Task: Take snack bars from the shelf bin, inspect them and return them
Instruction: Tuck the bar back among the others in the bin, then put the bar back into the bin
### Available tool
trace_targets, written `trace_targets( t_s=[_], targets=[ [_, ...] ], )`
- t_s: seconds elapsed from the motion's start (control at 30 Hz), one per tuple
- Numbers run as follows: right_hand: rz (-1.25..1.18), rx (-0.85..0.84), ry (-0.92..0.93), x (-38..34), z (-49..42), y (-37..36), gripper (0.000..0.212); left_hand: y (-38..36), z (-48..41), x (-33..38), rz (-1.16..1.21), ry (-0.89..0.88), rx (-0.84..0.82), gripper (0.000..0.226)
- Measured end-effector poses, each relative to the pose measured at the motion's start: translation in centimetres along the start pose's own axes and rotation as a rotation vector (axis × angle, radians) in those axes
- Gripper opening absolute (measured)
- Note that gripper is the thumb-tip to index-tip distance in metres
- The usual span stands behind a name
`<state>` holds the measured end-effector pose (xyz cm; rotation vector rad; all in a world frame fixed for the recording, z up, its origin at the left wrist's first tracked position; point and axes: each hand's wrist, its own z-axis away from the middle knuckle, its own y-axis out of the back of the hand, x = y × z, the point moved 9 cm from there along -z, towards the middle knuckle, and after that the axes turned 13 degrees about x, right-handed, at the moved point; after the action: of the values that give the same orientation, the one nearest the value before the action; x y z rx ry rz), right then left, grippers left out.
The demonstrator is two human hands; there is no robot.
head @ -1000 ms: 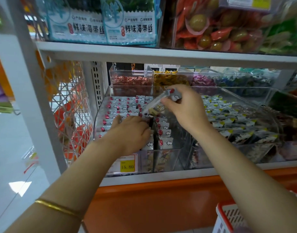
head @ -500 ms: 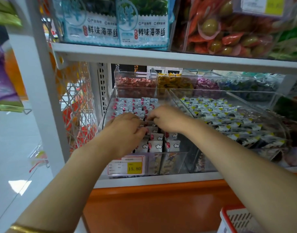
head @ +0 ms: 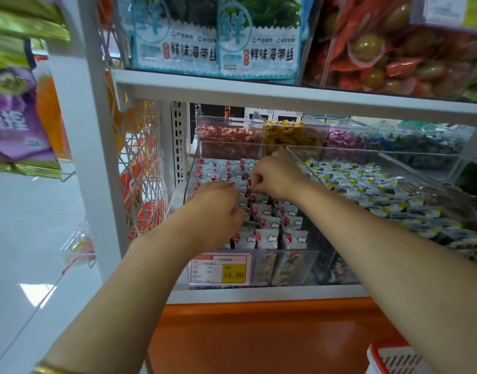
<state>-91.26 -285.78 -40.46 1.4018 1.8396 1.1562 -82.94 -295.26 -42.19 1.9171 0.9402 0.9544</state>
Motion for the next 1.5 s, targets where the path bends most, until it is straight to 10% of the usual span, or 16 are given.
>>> trace_targets(
  t_s=[0.47,0.9,1.07,1.3,1.5],
  targets=[
    [-0.682,0.701,-0.476,4.7,9.1,10.3,0.01,3.7,0.6,0.2,0.322,0.17,0.296,0.04],
    [-1.807,0.359,-0.869,2.5,14.4,5.4,0.007,0.8,2.9,-0.9,1.185,0.589,0.237,0.021],
    [-1.966,0.262,-0.905,1.5,14.5,4.6,0.036,0.6,3.1,-1.2,1.494,0.728,0.261,0.022],
    [-2.021,0.295,-0.925,1.7,14.4,4.4,0.022,2.6,3.3,-1.2,1.079,0.564,0.383,0.035],
    [-1.928,0.382,-0.941,2.6,14.4,4.4,0.014,2.4,3.2,-0.5,1.188,0.502,0.24,0.032]
  ],
)
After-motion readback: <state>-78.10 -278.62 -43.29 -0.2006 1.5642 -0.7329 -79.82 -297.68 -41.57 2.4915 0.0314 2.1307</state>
